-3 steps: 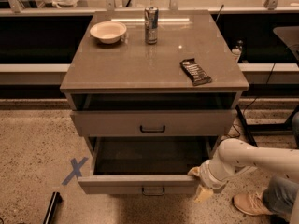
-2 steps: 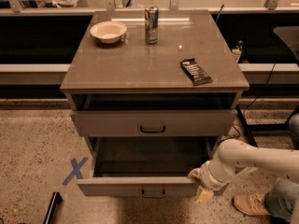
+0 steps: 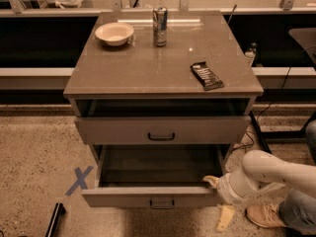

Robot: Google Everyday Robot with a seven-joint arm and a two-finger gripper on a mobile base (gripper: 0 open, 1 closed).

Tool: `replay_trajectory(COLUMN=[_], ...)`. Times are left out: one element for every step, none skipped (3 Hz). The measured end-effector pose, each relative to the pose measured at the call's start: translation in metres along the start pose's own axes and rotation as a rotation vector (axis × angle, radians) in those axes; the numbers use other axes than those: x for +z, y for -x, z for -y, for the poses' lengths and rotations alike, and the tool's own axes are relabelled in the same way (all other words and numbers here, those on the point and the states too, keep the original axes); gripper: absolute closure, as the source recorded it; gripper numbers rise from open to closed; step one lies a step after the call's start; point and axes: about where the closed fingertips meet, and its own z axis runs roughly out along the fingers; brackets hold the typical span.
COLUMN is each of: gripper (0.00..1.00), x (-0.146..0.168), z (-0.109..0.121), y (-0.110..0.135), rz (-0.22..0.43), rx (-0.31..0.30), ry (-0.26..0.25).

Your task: Open middle drawer

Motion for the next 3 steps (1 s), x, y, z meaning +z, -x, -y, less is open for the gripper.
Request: replay_trajectory(gripper=[0.00, 0.03, 0.22], x=[-0.027, -0.013, 0.003], z=[-0.012, -0.001, 0.004], y=[0.003, -0.001, -0.005], rz=[0.105, 0.090, 0.073], rx=[0.025, 0.036, 0.049], ry=[-0.028, -0.008, 0.023])
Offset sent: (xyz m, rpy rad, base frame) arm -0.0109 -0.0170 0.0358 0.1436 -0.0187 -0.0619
